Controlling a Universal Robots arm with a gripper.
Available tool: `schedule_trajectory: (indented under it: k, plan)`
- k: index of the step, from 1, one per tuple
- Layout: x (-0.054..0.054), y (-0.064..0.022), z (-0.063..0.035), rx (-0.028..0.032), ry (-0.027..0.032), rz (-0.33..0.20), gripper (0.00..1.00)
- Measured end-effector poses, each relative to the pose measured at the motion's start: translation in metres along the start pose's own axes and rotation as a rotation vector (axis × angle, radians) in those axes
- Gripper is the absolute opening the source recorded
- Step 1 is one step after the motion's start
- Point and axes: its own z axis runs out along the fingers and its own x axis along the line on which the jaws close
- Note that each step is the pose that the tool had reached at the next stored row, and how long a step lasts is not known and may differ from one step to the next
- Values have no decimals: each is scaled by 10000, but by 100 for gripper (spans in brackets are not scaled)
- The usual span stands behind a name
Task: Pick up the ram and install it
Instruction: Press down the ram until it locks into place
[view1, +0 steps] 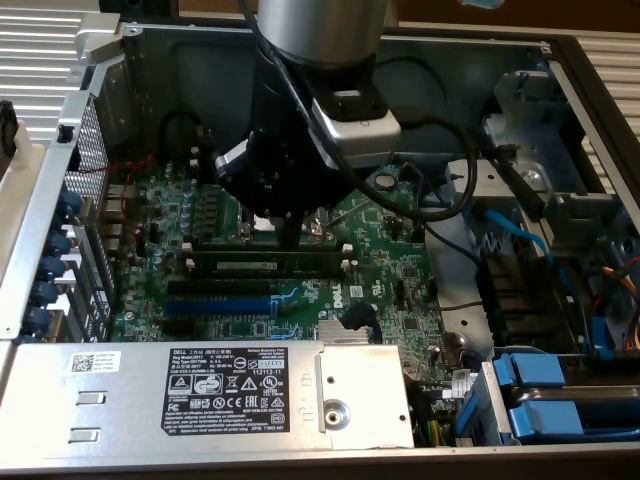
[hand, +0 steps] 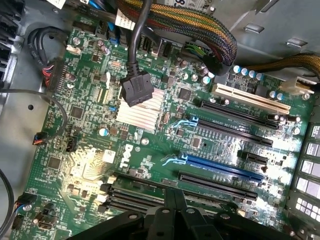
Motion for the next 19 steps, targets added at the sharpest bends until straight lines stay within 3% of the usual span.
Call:
schedule_trajectory:
  k: [10, 14, 19]
  plan:
    - [-22, 3, -268, -1, 2, -25, 11]
    - [-34, 4, -426, -3, 1, -38, 11]
    - [-34, 4, -427, -2, 2, -38, 11]
